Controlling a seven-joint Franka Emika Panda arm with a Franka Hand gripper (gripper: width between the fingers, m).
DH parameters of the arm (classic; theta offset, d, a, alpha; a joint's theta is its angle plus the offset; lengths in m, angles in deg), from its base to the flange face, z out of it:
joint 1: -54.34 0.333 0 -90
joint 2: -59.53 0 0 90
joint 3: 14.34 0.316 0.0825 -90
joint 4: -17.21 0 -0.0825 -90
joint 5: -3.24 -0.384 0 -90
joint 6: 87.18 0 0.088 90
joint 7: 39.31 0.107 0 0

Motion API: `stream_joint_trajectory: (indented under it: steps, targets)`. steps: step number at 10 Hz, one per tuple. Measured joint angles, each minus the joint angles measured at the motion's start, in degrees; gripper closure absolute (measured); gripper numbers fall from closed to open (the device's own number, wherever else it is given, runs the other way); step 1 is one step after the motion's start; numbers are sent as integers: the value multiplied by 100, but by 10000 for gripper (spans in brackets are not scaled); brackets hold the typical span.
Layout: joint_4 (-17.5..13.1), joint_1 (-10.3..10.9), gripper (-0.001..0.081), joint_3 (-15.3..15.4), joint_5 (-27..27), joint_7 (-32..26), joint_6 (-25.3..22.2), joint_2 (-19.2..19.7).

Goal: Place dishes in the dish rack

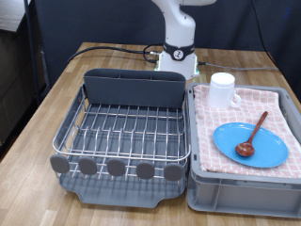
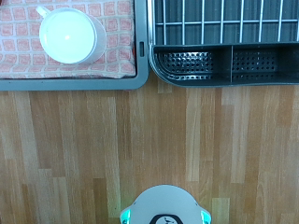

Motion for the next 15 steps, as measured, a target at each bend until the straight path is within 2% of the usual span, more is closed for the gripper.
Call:
stream_joint_trajectory:
  steps: [3, 6, 8, 11, 12, 13, 15]
  targets:
    - [5, 0, 3, 100, -45, 315, -8, -15]
    - [-36, 16, 3, 571, -216, 1118, 38, 10]
    - [-162, 19, 3, 868, -372, 1560, 271, 260]
    - [-401, 15, 3, 1036, -522, 2061, 989, 882]
    - [-544, 10, 3, 1068, -533, 2236, 1095, 1093]
    - [-543, 14, 3, 1063, -526, 2207, 1056, 1088]
    - [-502, 14, 3, 1101, -529, 2335, 1356, 1104]
